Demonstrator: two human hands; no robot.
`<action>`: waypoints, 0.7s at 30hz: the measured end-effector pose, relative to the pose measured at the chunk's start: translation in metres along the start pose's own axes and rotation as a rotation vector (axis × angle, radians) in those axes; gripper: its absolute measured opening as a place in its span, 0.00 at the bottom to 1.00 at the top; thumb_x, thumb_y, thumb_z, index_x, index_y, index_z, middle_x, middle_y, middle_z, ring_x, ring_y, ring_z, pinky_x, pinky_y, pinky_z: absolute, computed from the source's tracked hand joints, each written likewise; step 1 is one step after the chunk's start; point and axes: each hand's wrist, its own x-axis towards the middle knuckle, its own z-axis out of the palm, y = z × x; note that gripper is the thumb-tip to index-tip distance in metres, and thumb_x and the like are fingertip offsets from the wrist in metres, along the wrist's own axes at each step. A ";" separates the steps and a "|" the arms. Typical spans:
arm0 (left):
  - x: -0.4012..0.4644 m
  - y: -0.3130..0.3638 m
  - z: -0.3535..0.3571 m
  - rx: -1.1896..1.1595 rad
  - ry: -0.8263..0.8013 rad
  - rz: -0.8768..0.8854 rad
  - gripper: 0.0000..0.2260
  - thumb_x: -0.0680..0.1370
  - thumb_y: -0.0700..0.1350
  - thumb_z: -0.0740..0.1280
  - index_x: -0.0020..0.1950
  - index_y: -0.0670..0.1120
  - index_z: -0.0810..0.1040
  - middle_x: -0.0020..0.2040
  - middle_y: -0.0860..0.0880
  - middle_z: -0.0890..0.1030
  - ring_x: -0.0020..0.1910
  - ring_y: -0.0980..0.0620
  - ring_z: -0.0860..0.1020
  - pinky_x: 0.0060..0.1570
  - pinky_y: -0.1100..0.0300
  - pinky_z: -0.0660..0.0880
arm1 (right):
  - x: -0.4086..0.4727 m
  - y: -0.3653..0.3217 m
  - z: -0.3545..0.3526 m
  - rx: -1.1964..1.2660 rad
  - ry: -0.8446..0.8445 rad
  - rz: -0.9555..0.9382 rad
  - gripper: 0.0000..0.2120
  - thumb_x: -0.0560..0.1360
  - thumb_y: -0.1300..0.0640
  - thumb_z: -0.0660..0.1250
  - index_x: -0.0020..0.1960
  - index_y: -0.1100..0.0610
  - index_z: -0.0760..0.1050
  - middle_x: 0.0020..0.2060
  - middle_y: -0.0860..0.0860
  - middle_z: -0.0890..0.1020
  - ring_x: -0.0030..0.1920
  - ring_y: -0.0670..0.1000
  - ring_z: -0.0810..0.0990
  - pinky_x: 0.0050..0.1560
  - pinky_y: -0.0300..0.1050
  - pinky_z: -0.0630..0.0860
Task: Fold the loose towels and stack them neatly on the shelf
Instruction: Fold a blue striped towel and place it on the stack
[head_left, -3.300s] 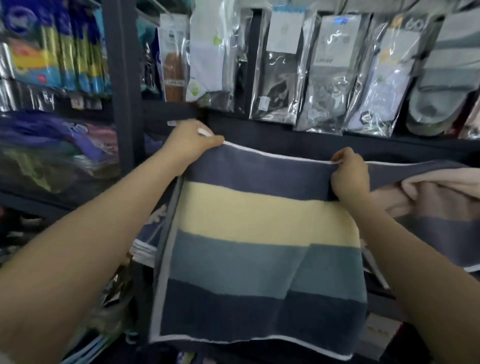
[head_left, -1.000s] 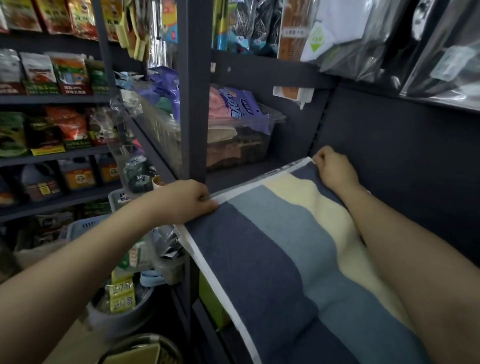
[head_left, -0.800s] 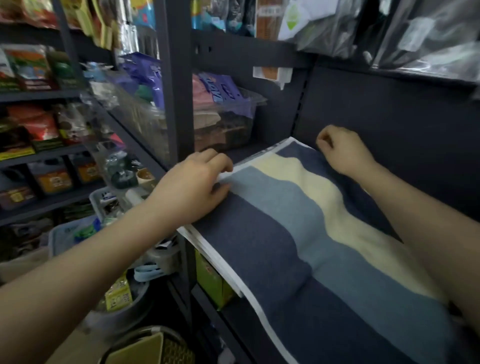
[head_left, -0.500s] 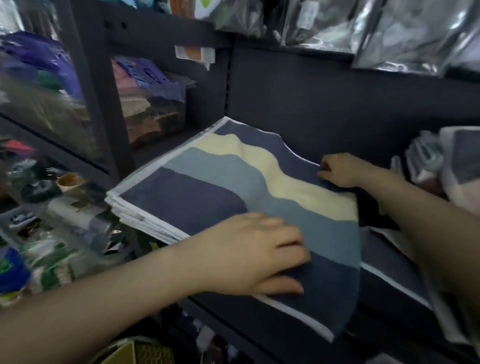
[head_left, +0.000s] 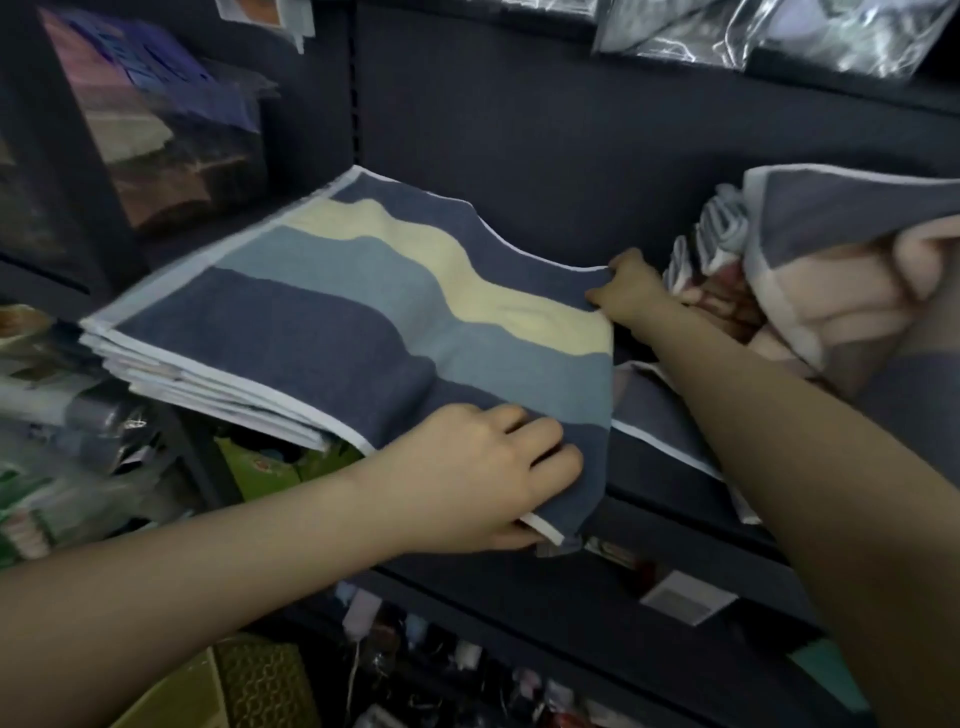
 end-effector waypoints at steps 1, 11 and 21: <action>0.000 0.001 0.001 0.024 -0.002 -0.014 0.25 0.66 0.61 0.70 0.54 0.46 0.76 0.46 0.48 0.80 0.39 0.49 0.78 0.27 0.60 0.74 | 0.000 0.001 0.002 0.104 -0.008 0.023 0.21 0.72 0.62 0.66 0.62 0.65 0.63 0.49 0.57 0.72 0.51 0.56 0.74 0.43 0.42 0.69; 0.005 0.003 0.005 -0.020 -0.042 -0.039 0.21 0.66 0.52 0.70 0.55 0.43 0.78 0.49 0.44 0.81 0.42 0.45 0.80 0.30 0.56 0.77 | -0.006 -0.018 -0.009 0.899 -0.053 0.186 0.10 0.76 0.65 0.61 0.37 0.56 0.71 0.33 0.53 0.75 0.31 0.50 0.74 0.24 0.37 0.71; 0.013 -0.027 -0.027 -1.082 0.486 -1.024 0.10 0.77 0.41 0.61 0.36 0.46 0.75 0.26 0.54 0.75 0.27 0.60 0.72 0.31 0.66 0.68 | 0.021 -0.034 -0.005 0.448 0.031 -0.149 0.11 0.73 0.66 0.63 0.53 0.57 0.79 0.53 0.57 0.80 0.54 0.55 0.78 0.58 0.50 0.76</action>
